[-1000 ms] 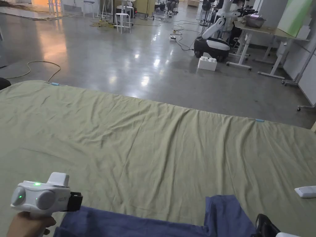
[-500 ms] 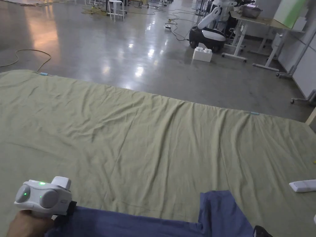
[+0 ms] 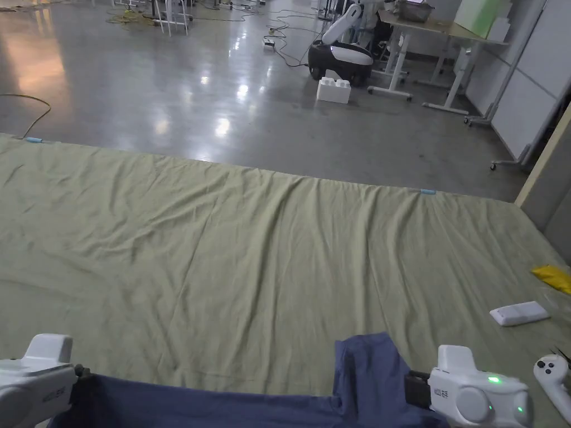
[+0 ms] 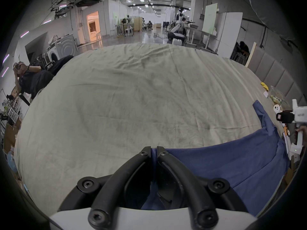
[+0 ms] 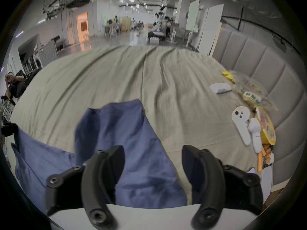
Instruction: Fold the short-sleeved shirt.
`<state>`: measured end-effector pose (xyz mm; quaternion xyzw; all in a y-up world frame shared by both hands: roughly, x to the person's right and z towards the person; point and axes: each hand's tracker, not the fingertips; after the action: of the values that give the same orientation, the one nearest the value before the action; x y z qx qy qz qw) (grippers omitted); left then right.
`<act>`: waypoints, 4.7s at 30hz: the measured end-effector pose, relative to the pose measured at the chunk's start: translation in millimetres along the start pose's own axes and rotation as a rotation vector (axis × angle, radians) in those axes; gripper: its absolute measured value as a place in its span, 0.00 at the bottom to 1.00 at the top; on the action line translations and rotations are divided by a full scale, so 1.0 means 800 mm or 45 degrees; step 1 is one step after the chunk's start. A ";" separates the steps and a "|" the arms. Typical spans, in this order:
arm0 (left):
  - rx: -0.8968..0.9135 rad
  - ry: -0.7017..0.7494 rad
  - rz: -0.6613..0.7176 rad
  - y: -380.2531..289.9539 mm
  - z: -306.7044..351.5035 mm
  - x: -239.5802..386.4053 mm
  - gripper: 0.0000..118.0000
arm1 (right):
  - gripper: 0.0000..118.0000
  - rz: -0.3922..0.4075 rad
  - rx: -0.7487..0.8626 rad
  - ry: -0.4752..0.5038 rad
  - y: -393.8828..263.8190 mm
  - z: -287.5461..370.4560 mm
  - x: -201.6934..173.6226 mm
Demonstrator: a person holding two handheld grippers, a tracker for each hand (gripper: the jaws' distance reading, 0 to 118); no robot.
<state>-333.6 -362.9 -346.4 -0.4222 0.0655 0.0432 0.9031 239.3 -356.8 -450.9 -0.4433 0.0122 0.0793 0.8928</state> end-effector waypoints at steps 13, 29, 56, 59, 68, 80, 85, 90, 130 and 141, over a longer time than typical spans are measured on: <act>0.039 0.011 0.002 -0.006 0.020 0.000 0.05 | 0.30 -0.065 -0.154 0.035 -0.004 -0.063 0.008; 0.119 -0.083 -0.043 -0.010 0.072 -0.025 0.05 | 0.02 -0.015 0.058 0.095 -0.022 0.103 0.028; -0.140 -0.166 -0.141 -0.197 0.180 -0.045 0.05 | 0.01 0.154 -0.168 0.000 -0.260 0.212 0.008; -0.177 -0.134 -0.162 -0.207 0.161 -0.040 0.05 | 0.02 0.155 -0.192 -0.003 -0.275 0.191 0.003; -0.102 -0.009 -0.184 -0.197 0.143 -0.041 0.59 | 0.68 0.186 -0.144 -0.136 -0.249 0.214 -0.013; 0.512 0.021 -0.133 -0.070 0.177 0.065 0.60 | 0.75 -0.043 0.805 -0.064 -0.109 0.272 -0.092; 0.784 0.076 -0.092 -0.041 0.206 0.115 0.50 | 0.74 -0.045 1.067 -0.111 -0.080 0.286 -0.125; 0.915 0.088 0.005 -0.023 0.227 0.136 0.12 | 0.21 -0.083 1.137 -0.111 -0.066 0.300 -0.139; -0.098 -0.569 0.361 -0.162 0.105 -0.159 0.74 | 0.02 0.067 0.987 -0.043 -0.071 0.271 -0.166; -0.232 -1.137 0.810 -0.215 0.041 -0.172 0.78 | 0.02 0.049 0.887 -0.048 -0.082 0.265 -0.169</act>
<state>-444.1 -450.9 -174.5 -0.3987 -0.2033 0.4939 0.7455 105.4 -244.9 -257.8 -0.1101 0.0306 0.0953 0.9889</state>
